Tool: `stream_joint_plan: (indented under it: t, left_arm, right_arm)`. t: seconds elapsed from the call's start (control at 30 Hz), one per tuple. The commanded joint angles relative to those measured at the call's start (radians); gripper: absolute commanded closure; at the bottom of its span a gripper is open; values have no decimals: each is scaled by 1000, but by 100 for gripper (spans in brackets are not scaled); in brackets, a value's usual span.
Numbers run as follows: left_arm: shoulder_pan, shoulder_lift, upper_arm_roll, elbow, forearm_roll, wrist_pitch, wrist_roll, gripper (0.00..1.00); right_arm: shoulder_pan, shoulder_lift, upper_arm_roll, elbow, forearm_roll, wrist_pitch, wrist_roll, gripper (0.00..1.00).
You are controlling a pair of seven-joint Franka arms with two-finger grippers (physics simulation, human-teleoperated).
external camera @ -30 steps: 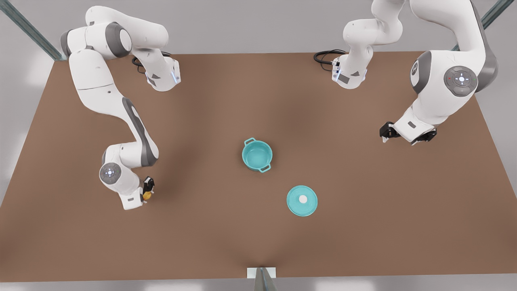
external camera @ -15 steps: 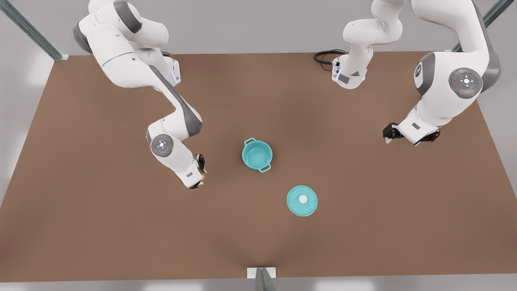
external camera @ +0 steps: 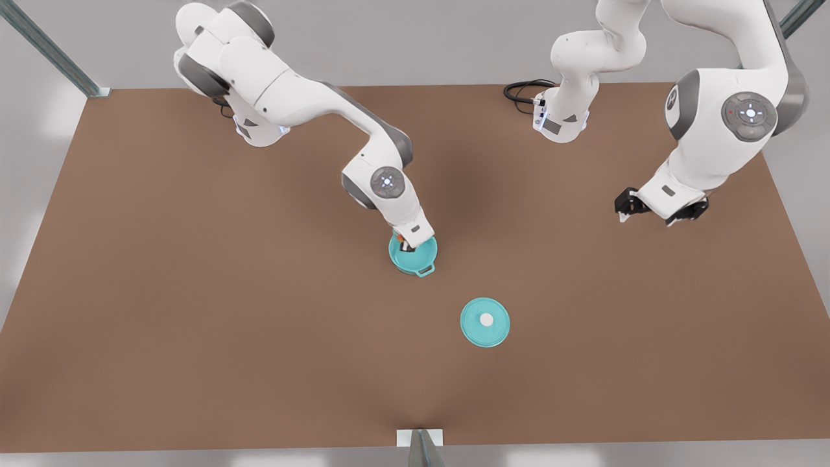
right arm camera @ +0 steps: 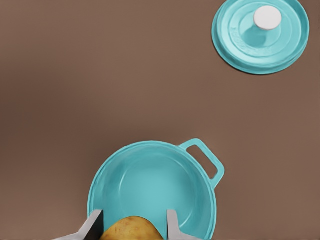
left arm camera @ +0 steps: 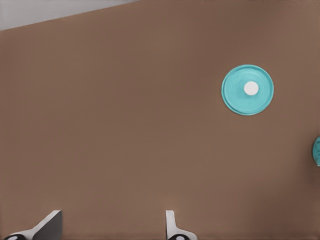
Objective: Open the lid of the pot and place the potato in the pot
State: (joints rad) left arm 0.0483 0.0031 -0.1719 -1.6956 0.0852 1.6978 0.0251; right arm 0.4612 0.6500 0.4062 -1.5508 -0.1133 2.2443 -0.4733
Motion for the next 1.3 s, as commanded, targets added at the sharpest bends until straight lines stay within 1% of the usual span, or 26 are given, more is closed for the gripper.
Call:
stream_joint_plan:
  t: [0.0,0.07,0.1,0.23,0.43,0.47,0.5,0.67,0.7,0.73,0.77,0.8,0.83,0.87,0.9,0.93,1.03,1.27]
  left_arm:
    - [-19,-2,-17,1,1,-21,-66,0]
    - [-19,-2,-17,1,1,-21,-66,0]
    - [-19,-2,-17,1,1,-21,-66,0]
    - [-19,-5,-17,1,1,-23,-66,0]
    - [-19,-2,-17,1,1,-21,-65,0]
    - [-19,-2,-17,1,1,-21,-65,0]
    - [-19,-2,-17,1,1,-21,-65,0]
    - [-19,0,-17,1,1,-18,-65,0]
    - [-19,0,-15,1,1,-15,-63,0]
    - [-19,0,-17,1,1,-17,-65,0]
    - [-19,2,-15,1,1,-15,-63,0]
    - [-19,0,-15,-1,1,-17,-63,0]
    - [-19,2,-15,1,1,-15,-63,0]
    - [-19,5,-15,1,1,-12,-63,0]
    - [-19,3,-15,2,1,-12,-62,0]
    - [-19,12,-17,20,-7,-17,-59,0]
    - [-30,69,-32,91,-64,-23,-140,0]
    - [-31,97,-34,99,-87,-21,-146,0]
  right_arm:
    - [27,36,-35,34,-5,3,441,48]
    - [36,68,-38,69,-5,3,441,48]
    - [53,74,-66,74,-5,4,441,48]
    - [62,83,-67,77,-3,8,463,48]
    - [77,94,-67,72,1,66,484,47]
    - [77,94,-67,72,1,66,486,32]
    - [77,94,-67,72,3,70,490,0]
    - [68,85,-70,75,1,69,484,0]
    - [63,30,-128,75,0,49,481,0]
    - [11,-33,-174,77,3,-37,490,0]
    - [-100,-81,-182,118,0,-150,481,0]
    - [-208,-99,-184,201,-8,-319,460,0]
    - [-326,-122,-182,219,-8,-394,349,0]
    - [-413,-131,-176,219,-11,-425,300,0]
    - [-460,-167,-178,219,-13,-486,266,0]
    - [-507,-173,-175,219,-6,-499,219,0]
    - [-535,-201,-173,219,-2,-542,202,0]
    - [-535,-201,-173,218,1,-562,203,0]
